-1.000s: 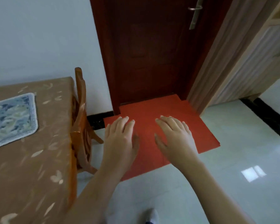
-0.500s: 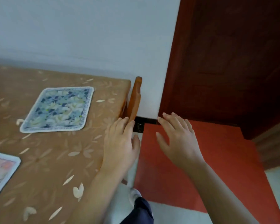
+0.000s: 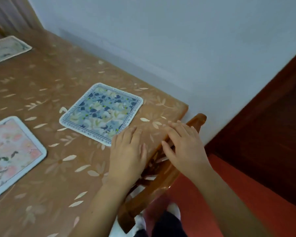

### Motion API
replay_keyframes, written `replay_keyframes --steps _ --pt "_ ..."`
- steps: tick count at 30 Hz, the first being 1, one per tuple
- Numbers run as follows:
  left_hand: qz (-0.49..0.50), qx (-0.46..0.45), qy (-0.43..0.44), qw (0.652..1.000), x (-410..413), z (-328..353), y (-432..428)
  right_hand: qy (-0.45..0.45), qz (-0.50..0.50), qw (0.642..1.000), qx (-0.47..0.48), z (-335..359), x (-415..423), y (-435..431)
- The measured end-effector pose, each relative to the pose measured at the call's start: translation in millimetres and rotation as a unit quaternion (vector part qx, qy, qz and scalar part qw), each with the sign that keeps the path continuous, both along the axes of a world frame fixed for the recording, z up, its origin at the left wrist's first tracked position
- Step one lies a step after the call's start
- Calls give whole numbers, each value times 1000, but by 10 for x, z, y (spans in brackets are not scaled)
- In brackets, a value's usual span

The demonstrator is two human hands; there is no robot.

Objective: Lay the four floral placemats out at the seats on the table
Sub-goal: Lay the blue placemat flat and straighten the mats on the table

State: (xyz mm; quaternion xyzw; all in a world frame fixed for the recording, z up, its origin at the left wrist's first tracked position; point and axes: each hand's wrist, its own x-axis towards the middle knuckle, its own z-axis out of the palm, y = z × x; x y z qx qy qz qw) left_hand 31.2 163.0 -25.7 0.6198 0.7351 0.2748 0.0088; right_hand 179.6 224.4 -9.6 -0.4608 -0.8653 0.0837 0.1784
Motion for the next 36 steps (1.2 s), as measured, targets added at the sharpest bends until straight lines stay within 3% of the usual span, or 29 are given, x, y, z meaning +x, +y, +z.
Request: replay_keyframes --steps 10,18,26,36 --pt "237 -28 25 971 -274 -116 334 -10 250 968 -34 -186 -817 1022" --pt "377 -86 31 922 -314 -615 600 -41 367 929 -26 -580 -1134 1534" --pt "399 -139 -10 906 -533 -1188 702 -114 423 897 -51 -1103 -1452 1750" --pt "338 -124 -38 932 -672 -1602 771 -145 494 854 -72 -1670 -1695 1733"
